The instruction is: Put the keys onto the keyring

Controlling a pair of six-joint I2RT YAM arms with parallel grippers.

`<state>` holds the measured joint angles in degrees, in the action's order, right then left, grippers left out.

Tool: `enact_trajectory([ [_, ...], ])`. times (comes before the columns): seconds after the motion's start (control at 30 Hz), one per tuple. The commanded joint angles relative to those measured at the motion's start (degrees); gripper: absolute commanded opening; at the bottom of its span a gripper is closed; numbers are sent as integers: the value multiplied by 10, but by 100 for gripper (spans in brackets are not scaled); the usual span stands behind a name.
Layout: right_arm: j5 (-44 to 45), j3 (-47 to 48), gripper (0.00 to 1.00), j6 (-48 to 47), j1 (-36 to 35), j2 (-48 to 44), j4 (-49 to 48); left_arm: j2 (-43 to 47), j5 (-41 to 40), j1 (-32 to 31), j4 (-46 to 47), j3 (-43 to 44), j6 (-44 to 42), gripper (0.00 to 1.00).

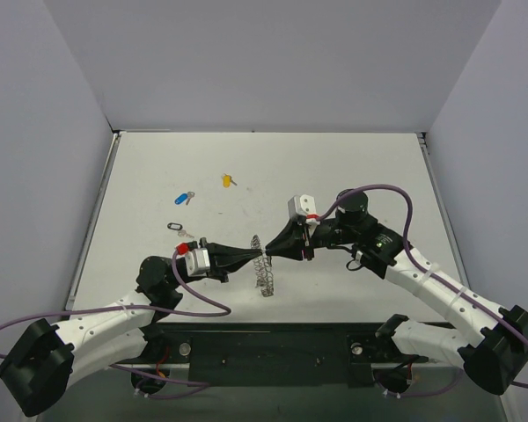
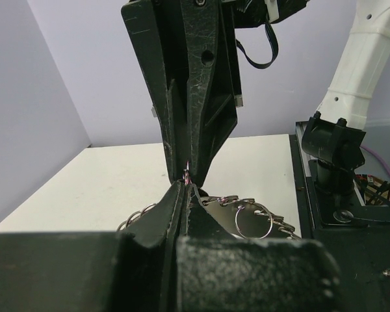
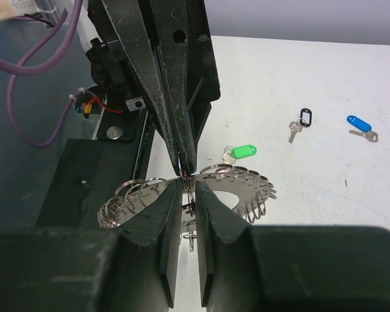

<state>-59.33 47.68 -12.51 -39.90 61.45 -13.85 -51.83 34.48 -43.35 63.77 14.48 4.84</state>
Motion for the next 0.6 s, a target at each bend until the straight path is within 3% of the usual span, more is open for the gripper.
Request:
enact_trajectory([
  [0.0,-19,16,9,-26,-5,2,-10,3,2,2,58,18,10,0],
  [0.23,-13,15,13,-35,-17,4,-15,0,4,3,61,19,15,0],
  [0.43,-18,17,0,-37,-18,5,-19,0,2,3,62,19,18,0],
  [0.57,-20,21,0,-37,-17,1,-19,1,-2,2,53,22,19,0],
])
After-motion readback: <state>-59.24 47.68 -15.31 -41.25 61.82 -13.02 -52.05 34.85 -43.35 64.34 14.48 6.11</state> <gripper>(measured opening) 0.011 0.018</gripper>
